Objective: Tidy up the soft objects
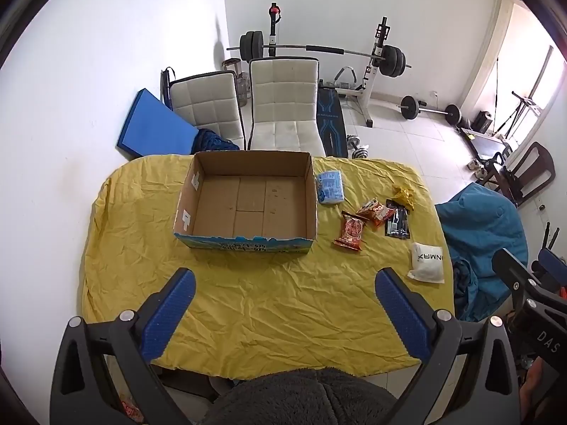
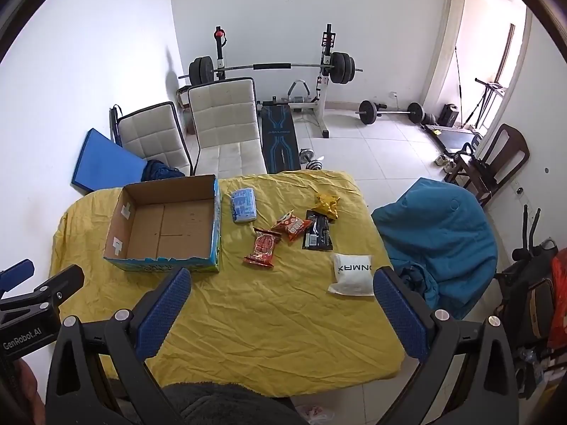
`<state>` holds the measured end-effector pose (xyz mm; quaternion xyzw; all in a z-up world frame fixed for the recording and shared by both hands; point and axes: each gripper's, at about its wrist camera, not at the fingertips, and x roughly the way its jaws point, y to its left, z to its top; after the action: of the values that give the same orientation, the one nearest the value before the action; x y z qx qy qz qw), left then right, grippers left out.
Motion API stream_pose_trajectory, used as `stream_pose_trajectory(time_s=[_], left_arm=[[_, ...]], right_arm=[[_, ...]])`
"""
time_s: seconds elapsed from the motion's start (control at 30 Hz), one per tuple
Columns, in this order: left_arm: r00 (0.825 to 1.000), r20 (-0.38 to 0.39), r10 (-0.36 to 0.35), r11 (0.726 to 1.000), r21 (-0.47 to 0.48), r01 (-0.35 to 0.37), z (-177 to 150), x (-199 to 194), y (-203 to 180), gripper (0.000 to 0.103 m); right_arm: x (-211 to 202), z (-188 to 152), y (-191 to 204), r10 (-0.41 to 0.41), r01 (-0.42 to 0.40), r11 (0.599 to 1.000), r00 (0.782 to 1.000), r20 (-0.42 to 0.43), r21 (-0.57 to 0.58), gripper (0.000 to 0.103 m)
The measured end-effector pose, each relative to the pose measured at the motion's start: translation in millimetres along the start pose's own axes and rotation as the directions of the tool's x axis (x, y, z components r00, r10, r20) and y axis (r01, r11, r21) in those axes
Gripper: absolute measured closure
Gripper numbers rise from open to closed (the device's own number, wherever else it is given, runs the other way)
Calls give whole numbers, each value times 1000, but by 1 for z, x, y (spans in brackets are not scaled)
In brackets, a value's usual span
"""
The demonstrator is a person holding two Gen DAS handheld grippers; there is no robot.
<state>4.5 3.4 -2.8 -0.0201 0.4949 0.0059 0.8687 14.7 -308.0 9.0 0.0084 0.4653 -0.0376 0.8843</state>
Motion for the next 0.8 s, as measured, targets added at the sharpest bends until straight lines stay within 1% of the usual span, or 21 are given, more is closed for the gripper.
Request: stream_pose_trajectory(time_s=[0.3,0.4,0.8], left_arm=[[1000,0,-7,1000,-9,7,4,3,3,0],[1000,-3,-8,1000,-9,8,4,3,4,0],[1000,2,-7,1000,-12,7,2,0,7,0]], right_arm=[[-1,3,0,1,-1,1000,1000,-2,-4,0],[7,-1,6,4,-4,1000,1000,1,-17,0],[2,-1,13,3,-3,1000,1000,11,-29,0]])
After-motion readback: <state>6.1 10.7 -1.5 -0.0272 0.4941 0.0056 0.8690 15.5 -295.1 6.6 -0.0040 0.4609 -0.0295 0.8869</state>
